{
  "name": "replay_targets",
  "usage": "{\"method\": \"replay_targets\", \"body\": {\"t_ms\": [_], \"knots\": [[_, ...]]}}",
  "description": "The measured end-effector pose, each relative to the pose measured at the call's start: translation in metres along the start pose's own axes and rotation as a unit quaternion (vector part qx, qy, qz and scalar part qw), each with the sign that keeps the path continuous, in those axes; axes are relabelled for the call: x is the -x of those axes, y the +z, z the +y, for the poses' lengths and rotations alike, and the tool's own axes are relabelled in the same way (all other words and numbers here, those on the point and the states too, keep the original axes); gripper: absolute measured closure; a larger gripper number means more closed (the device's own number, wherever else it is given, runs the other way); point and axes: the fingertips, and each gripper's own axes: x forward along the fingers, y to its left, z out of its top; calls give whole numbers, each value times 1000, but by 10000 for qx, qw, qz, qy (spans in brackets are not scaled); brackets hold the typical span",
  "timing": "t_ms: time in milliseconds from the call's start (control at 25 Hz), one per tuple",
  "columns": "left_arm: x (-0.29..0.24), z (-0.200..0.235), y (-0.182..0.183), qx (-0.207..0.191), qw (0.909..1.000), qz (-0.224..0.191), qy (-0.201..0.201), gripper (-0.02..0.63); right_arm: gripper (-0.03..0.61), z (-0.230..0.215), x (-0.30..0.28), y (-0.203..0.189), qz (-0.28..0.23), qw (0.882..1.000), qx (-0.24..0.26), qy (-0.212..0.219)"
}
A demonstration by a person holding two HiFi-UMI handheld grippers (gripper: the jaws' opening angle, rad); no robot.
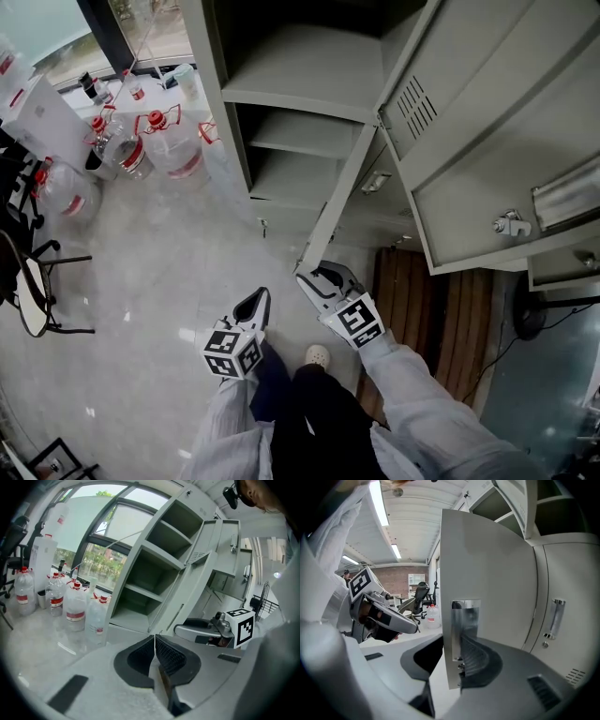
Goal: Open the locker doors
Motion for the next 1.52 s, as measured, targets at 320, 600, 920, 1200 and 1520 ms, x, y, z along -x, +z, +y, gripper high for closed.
{"method": "replay_targets", "body": {"t_ms": [320,600,920,1200,1520], "knots": [[-5,-23,-6,-29,10000,-34,42,600,459,-11,27,-17,14,9999,-29,119],[1,-34,-11,-42,9999,-45,116,600,458,-20,51,-29,9,9999,-74,132],[6,-45,-7,-14,9998,-129,135,600,459,-29,67,-38,49,9999,-99,-6],[13,-48,-7,-67,9999,-105,120,600,460,-41,86,-49,115,9992,-257,-286],[18,-54,-10,-113,9999,-81,52,600,466,-54,102,-59,193,9975,-279,-623]]}}
